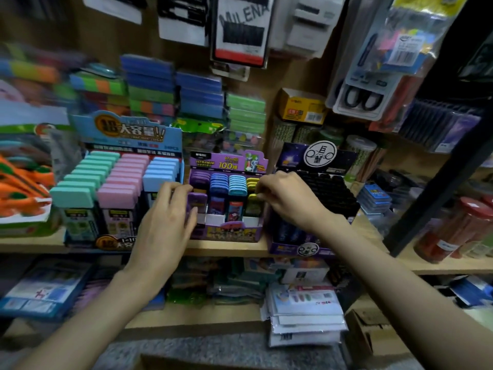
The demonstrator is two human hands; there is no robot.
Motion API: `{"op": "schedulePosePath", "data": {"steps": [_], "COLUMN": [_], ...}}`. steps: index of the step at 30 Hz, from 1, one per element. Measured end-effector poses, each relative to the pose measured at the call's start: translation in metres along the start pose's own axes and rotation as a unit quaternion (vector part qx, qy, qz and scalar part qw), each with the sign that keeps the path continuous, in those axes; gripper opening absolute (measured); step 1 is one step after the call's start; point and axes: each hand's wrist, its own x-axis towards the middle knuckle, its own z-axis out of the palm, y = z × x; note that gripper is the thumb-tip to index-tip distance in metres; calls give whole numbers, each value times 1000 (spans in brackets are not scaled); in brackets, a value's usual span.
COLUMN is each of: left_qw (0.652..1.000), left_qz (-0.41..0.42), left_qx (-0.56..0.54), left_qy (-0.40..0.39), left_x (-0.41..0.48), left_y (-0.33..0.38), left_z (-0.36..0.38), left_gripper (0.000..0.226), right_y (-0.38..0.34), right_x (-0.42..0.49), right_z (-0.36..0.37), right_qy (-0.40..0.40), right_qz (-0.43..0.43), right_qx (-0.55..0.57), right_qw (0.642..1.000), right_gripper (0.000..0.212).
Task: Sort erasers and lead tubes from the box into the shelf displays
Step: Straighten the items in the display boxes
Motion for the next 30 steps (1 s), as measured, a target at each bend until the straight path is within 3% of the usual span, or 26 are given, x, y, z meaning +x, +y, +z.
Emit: {"op": "schedulePosePath", "data": {"steps": [4, 12, 20, 25, 30], "left_qw": [1000, 1000, 993, 990, 992], "left_qz": [-19, 8, 19, 21, 55], "left_qx": [-12, 18, 111, 129, 102], "left_qy": [12, 7, -47, -50, -47], "left_x": [6, 31, 52, 52, 36], "left_y": [-2, -10, -7, -4, -16], "left_z": [9, 19, 23, 21, 20], "left_gripper": [33, 16, 25, 25, 42], "right_y": [9, 11, 10, 2, -25], "right_x": [12, 19, 19, 14, -5], "right_z": [-6, 5, 3, 6, 11], "right_qy": [0, 34, 27, 56, 91], "right_qz": [28, 49, 29, 11, -32], "right_qx": [72, 54, 17, -88, -50], "right_qw": [997, 997, 999, 994, 994], "right_gripper": [13, 20, 23, 28, 18]}}
